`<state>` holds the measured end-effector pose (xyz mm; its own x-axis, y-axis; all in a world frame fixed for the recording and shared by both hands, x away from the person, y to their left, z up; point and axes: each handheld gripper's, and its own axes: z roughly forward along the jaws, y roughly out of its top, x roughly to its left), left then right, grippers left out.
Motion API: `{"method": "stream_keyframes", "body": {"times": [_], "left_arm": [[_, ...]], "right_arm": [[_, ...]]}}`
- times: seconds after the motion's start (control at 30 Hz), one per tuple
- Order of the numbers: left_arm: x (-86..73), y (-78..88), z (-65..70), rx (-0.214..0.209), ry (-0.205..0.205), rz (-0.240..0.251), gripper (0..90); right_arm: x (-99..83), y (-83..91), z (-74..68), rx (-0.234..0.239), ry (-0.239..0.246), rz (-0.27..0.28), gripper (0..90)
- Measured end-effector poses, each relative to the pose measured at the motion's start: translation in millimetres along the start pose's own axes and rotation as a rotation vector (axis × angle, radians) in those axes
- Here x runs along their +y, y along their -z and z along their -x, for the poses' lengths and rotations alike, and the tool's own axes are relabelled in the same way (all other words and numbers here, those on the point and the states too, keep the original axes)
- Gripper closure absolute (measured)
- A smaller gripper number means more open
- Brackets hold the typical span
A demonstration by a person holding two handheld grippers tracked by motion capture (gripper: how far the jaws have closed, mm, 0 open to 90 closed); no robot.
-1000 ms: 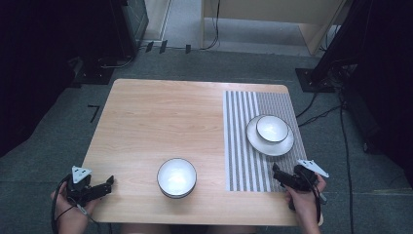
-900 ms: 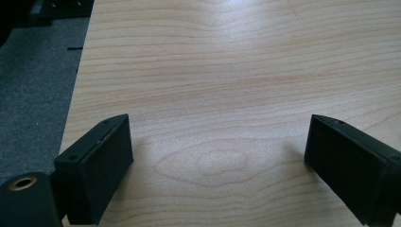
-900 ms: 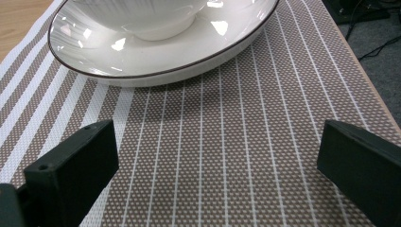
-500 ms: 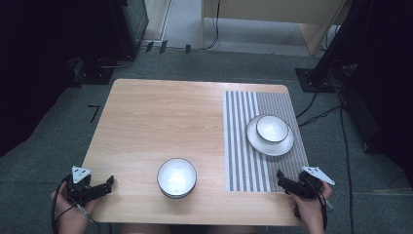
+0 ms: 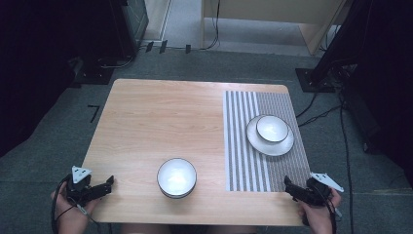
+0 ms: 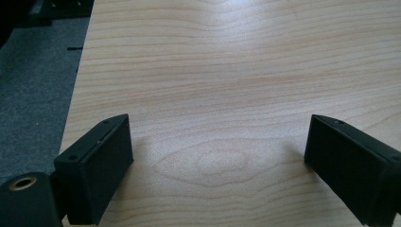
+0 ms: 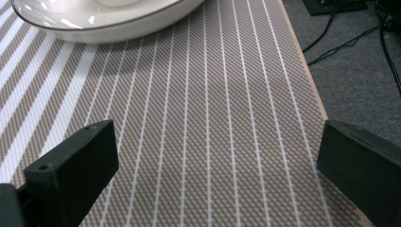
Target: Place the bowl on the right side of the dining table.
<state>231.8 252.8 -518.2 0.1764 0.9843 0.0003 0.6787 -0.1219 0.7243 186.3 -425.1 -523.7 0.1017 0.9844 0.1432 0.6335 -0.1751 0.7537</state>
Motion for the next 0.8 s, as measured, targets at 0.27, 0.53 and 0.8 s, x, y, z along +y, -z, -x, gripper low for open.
{"method": "stream_keyframes", "body": {"times": [0.27, 0.53, 0.8], "left_arm": [[0.0, 0.0, 0.0, 0.0, 0.0, 0.0, 8.1], [0.0, 0.0, 0.0, 0.0, 0.0, 0.0, 8.1], [0.0, 0.1, 0.1, -0.002, -0.004, -0.001, 8.1]], "right_arm": [[-5.1, 5.4, 5.0, -0.011, 0.027, -0.04, 0.0], [-6.1, 3.5, -0.8, -0.064, 0.103, -0.072, 0.0], [-6.1, 3.3, -0.5, -0.064, 0.099, -0.075, 0.0]]}}
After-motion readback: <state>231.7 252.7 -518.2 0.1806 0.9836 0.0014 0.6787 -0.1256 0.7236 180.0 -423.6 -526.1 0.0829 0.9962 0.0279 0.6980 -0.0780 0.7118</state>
